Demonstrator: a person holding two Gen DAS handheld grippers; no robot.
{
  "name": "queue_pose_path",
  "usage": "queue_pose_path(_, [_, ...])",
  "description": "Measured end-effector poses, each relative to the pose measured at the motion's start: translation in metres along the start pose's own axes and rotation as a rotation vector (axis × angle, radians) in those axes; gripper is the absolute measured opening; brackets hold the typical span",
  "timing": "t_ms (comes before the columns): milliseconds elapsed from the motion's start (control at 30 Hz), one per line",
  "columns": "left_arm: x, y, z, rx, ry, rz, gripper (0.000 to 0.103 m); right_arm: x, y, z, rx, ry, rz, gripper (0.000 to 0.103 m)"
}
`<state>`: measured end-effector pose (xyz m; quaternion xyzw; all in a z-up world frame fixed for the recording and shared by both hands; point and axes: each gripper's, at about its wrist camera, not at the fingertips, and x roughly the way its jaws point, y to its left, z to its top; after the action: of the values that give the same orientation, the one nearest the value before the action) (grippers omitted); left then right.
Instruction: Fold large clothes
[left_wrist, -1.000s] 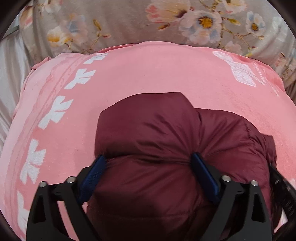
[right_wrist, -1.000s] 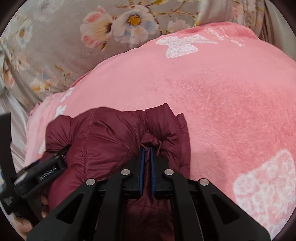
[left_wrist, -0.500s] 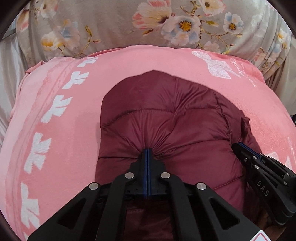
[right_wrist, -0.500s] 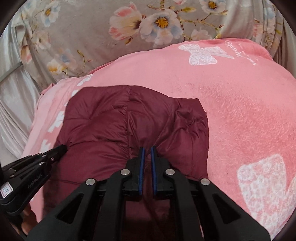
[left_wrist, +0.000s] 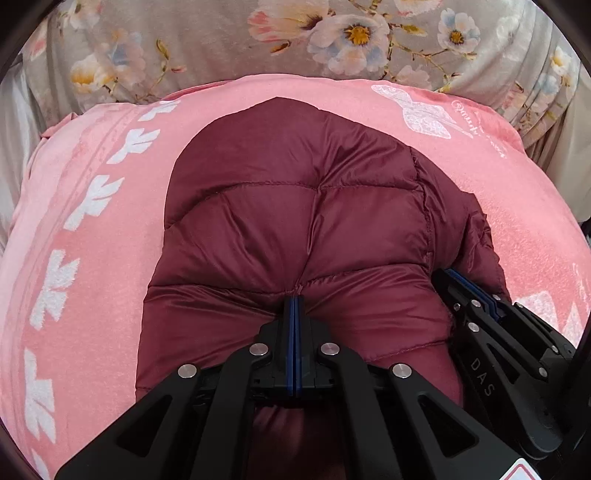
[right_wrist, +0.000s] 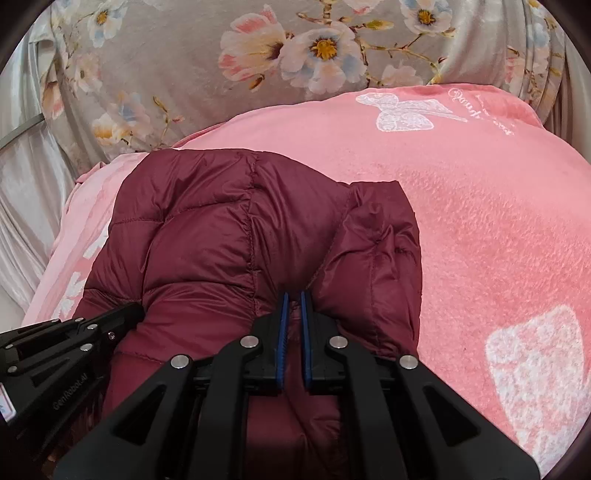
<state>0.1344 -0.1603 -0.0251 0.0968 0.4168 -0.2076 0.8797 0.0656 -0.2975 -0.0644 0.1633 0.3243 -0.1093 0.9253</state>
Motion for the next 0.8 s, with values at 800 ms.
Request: queue_pose_path(800, [0.017, -0.011, -0.009, 0.035, -0.069, 0.075, 0.000, 0.004, -0.004, 0.002, 0.007, -0.003, 0.001, 0.005])
